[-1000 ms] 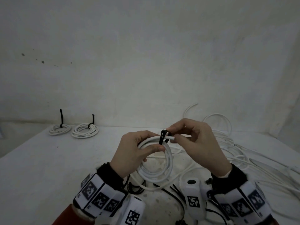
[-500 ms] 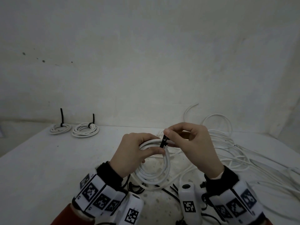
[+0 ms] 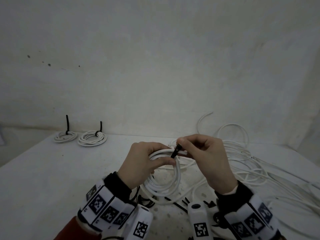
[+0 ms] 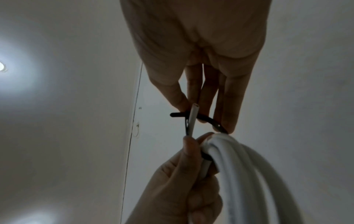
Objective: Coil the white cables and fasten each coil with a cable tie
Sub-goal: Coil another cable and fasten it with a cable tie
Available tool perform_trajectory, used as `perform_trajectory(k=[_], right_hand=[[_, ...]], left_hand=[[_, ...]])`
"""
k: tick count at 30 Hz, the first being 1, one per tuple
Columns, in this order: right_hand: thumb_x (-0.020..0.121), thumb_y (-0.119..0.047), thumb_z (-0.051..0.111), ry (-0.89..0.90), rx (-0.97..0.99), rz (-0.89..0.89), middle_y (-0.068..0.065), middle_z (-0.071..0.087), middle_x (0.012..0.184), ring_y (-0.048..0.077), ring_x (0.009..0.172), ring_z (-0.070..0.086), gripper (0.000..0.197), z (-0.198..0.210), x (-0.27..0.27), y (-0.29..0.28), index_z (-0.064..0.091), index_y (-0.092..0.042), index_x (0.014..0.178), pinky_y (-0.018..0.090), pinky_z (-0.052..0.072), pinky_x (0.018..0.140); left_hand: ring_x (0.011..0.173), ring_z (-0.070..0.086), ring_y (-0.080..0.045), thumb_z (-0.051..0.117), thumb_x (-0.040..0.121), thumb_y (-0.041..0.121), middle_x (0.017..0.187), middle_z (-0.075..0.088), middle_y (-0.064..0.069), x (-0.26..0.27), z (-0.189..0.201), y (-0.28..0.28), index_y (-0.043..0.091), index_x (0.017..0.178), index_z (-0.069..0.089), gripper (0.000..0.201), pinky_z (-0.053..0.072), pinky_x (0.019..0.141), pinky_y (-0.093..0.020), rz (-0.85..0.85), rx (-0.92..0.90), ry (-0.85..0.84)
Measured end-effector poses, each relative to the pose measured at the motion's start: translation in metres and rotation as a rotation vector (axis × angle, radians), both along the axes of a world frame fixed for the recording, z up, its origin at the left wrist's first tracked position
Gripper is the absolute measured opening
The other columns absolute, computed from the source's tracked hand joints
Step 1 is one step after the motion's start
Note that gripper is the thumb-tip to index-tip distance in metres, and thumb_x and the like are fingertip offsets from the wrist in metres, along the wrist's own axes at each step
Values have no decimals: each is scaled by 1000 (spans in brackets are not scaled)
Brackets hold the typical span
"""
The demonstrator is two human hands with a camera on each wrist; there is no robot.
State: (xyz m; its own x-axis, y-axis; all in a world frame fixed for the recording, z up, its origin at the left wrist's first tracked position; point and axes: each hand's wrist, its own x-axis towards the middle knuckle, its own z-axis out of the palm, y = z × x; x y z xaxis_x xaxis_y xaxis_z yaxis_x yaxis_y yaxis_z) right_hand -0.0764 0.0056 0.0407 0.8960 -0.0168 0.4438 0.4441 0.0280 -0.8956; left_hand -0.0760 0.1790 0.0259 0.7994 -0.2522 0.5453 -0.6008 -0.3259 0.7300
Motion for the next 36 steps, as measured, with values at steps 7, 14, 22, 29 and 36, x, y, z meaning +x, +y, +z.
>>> perform_trajectory(k=[7, 14, 22, 29, 36], right_hand=[[77, 3, 70, 150, 220, 101, 18, 69, 78, 35, 78, 68, 36, 4, 0, -5, 50, -8, 105, 43, 59, 74], [81, -17, 74, 241, -114, -39, 7, 62, 64, 17, 56, 56, 21, 8, 1, -9, 61, -6, 70, 26, 51, 54], [88, -26, 63, 542, 37, 231, 10, 67, 66, 14, 51, 59, 29, 7, 0, -5, 70, 0, 81, 23, 54, 52], [69, -31, 69, 674, 95, 307, 12, 68, 69, 15, 49, 61, 28, 10, -1, -6, 66, -3, 72, 23, 54, 49], [87, -18, 60, 658, 229, 351, 6, 62, 63, 9, 47, 56, 21, 8, -2, -1, 66, 0, 78, 18, 53, 50]], left_hand=[[59, 64, -8, 71, 70, 40, 78, 72, 18, -1, -2, -4, 32, 88, 75, 19, 48, 47, -17, 14, -13, -101], [73, 61, 2, 64, 75, 39, 79, 72, 13, 10, -10, -3, 23, 93, 75, 26, 37, 67, 0, 195, 192, -468], [58, 61, -16, 54, 80, 36, 72, 70, 0, 16, -14, 0, 9, 92, 74, 36, 40, 59, -21, 355, 408, -748], [54, 59, -17, 53, 83, 32, 73, 70, 1, 13, -11, -2, 7, 90, 74, 33, 40, 55, -22, 375, 449, -791], [58, 61, -13, 56, 78, 32, 70, 70, 0, 16, -15, -2, 7, 90, 75, 33, 41, 61, -18, 296, 440, -690]])
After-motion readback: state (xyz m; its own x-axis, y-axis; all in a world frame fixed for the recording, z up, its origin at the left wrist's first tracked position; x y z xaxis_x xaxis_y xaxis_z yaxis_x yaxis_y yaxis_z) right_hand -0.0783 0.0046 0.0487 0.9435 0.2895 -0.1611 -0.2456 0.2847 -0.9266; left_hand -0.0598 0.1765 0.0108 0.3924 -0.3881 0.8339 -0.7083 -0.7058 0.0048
